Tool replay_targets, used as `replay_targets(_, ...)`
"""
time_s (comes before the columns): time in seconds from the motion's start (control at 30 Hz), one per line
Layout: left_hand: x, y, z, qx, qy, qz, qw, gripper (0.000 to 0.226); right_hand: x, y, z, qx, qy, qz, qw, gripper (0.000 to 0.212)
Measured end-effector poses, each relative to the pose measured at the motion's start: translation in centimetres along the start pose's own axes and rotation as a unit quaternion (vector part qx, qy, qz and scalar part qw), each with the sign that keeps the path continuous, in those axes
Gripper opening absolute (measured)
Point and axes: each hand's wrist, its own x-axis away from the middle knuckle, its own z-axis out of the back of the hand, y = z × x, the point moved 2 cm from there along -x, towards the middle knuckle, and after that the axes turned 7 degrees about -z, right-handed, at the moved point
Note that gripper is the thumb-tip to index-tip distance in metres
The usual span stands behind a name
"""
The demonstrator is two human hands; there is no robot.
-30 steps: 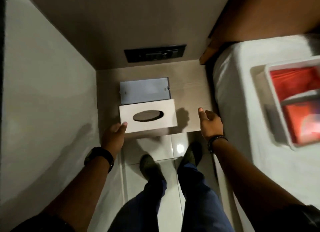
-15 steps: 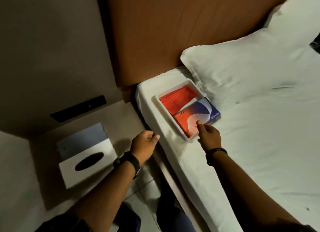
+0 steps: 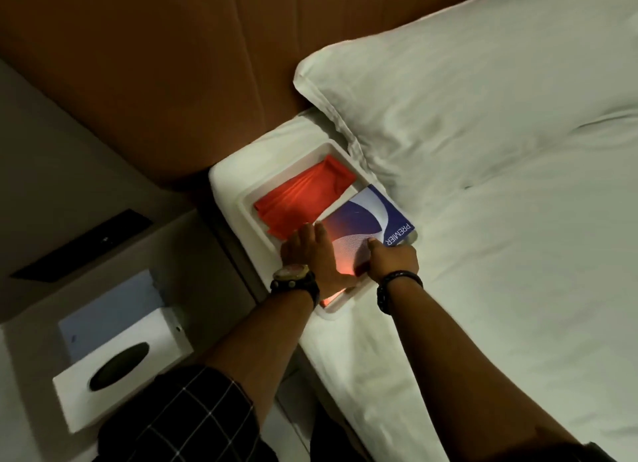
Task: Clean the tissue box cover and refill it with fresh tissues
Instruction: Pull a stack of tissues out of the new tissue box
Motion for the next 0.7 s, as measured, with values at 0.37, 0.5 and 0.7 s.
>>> replay_targets(0.37,-2.1,0.2,-1.9,-0.070,0.025,0.019,0.997,0.130,-5.0,-3.9,2.2,0.175,0.057,0.089,0.979,0.041)
replay_targets(0.5,-1.5,-0.2,-1.2,0.012,0.053,0.019,0.998,0.135,-5.3,-3.8,2.9,0.084,0.057,0.151,0.983,0.032)
replay_targets(0.7,0.2,-0.2,0.3,0.104,0.112,-0.022,0.988,0.132,-3.9,-5.3,4.4,-0.122,-0.103,0.122,0.980,0.037)
